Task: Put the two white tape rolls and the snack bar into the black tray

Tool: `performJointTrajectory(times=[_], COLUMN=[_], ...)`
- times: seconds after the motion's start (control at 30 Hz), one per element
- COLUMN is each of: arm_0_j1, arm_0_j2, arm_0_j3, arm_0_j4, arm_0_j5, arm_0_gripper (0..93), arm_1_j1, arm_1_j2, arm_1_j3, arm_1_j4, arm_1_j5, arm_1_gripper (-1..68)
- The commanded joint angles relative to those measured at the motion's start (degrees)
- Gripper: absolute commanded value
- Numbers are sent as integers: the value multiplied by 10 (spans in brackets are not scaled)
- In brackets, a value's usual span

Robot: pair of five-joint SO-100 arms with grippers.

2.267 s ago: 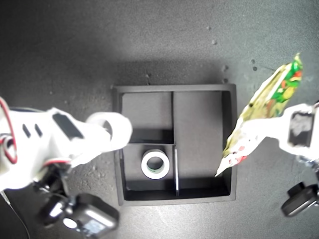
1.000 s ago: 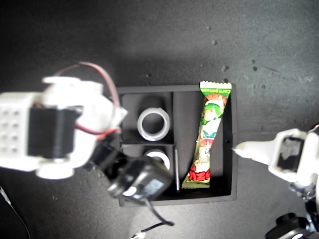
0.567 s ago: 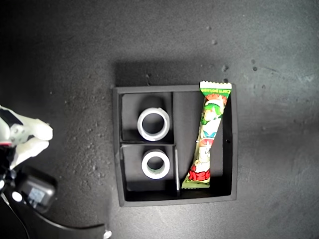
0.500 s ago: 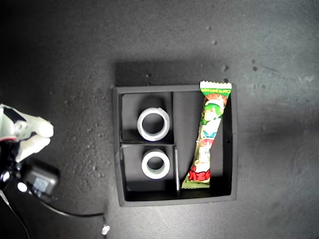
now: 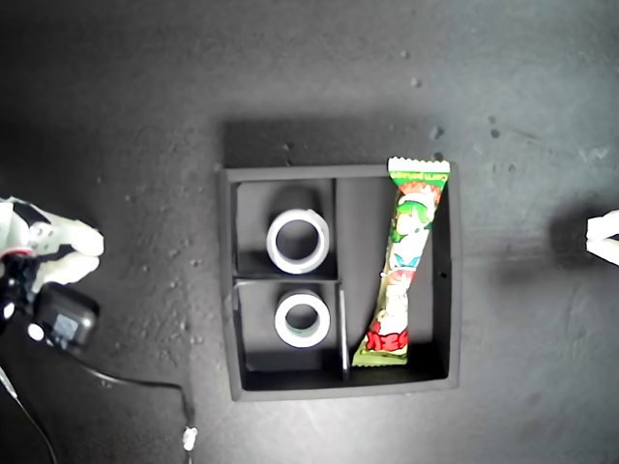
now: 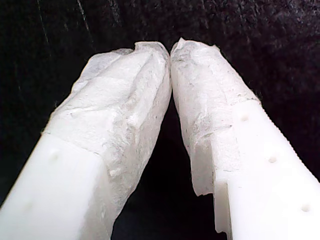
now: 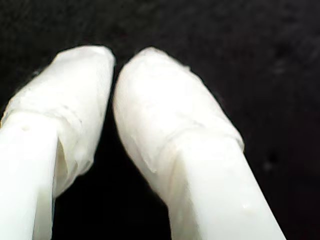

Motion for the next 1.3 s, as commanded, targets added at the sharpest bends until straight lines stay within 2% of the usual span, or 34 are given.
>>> performJointTrajectory(times=[0.0,0.17,0.23,0.33,0.47,0.57,0.67,0.87,1.27], arm_0_j1=[11,11,11,4,-5,-11,-9,-4,-3], arm_0_j2=[40,40,40,40,40,40,40,40,40], arm_0_j3=[24,58,72,72,72,72,72,72,72], arm_0_j4=[14,-3,-4,0,39,59,91,93,93], arm_0_j5=[-11,-16,-17,22,-9,80,76,106,99], arm_0_gripper=[0,0,0,0,1,2,2,2,2], arm_1_j1=[13,1,-4,-14,13,18,22,11,11], arm_1_j2=[6,6,4,4,1,2,4,5,5], arm_1_j3=[8,9,9,9,9,9,9,9,9], arm_1_j4=[11,84,110,132,181,181,181,180,180], arm_1_j5=[-53,-18,-12,-5,-30,-66,-113,-113,-113], arm_1_gripper=[-6,12,-2,0,1,1,1,1,1])
